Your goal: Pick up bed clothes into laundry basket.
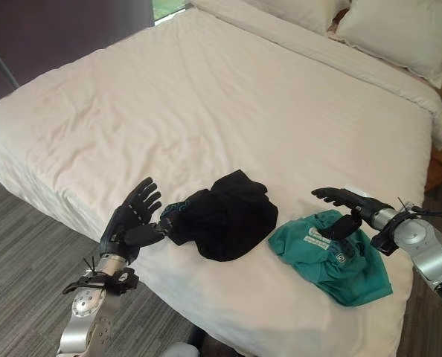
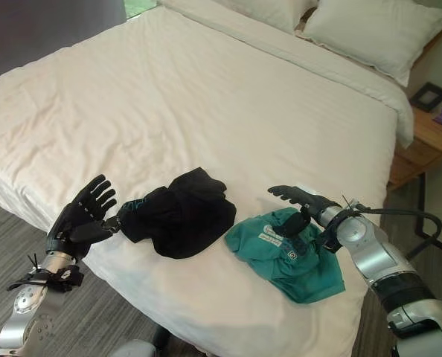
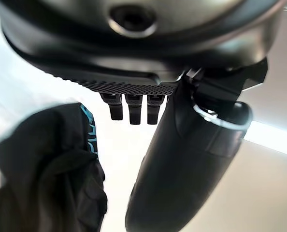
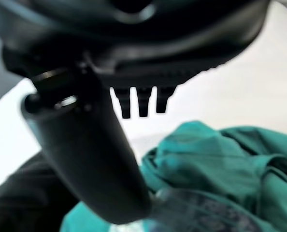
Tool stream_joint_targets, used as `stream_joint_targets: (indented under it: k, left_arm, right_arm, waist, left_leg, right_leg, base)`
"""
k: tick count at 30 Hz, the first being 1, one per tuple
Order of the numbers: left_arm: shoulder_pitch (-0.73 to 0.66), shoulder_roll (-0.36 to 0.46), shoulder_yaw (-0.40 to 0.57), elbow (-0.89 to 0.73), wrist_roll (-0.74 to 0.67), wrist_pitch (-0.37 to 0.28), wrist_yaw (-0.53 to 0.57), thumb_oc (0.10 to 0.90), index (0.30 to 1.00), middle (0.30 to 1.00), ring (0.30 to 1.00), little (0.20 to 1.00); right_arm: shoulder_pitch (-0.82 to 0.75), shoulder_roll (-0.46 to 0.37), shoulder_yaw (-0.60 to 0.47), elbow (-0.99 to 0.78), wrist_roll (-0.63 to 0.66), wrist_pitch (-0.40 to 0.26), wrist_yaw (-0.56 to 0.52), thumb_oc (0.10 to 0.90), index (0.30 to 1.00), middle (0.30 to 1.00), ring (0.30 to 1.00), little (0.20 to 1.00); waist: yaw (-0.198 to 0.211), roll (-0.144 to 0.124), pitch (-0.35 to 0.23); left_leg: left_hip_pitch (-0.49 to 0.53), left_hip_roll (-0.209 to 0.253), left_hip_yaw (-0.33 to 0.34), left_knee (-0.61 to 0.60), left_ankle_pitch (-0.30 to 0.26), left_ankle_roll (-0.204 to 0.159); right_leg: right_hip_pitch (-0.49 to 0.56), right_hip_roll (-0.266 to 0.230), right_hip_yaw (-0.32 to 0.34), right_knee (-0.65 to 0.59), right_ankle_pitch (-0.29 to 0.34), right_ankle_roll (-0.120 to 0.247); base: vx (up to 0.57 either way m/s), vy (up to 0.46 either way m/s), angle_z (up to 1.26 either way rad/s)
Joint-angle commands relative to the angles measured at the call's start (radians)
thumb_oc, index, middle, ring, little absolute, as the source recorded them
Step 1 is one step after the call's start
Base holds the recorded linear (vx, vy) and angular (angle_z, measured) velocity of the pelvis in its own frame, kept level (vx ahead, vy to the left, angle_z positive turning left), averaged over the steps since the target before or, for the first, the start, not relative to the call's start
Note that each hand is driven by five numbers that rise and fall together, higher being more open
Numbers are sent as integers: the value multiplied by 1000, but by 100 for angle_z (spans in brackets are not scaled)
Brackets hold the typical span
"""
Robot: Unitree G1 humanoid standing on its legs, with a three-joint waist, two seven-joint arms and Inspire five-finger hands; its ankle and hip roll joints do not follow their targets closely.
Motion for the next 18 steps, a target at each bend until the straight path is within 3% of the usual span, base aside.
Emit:
stream_joint_targets:
  k: [1,7,13,18]
  left_arm:
    - [-14,10,15,-121,-2,-72,-36,800,900,900,900,900]
    - [-2,-11,33,-127,11,-67,-41,800,900,900,900,900]
    - [22,-27,63,-133,19,-61,-49,800,900,900,900,900]
    - [37,-42,78,-132,22,-61,-59,800,900,900,900,900]
  right_arm:
    - [-9,-151,-138,-106,-28,-29,-34,800,900,900,900,900]
    - [163,-201,-392,-291,-18,-44,-51,800,900,900,900,900]
    - [313,-237,-555,-384,-5,-52,-23,800,900,900,900,900]
    - [449,-221,-674,-438,39,-55,-4,800,900,900,900,900]
  waist:
    - [-17,19,-129]
    - [-37,18,-129]
    - [-51,11,-123]
    - [-63,1,-116]
  left_leg:
    - [-23,47,-45,0,-10,-55]
    - [-30,45,-52,0,-10,-54]
    - [-33,45,-45,0,-10,-54]
    - [-36,46,-37,0,-14,-53]
  right_leg:
    - [0,17,-36,41,-60,36]
    - [-6,18,-28,49,-67,35]
    - [-16,21,-19,55,-66,36]
    - [-24,25,-6,61,-66,38]
  base:
    - [20,5,7]
    - [7,4,5]
    - [-1,2,-1]
    - [-6,12,-4]
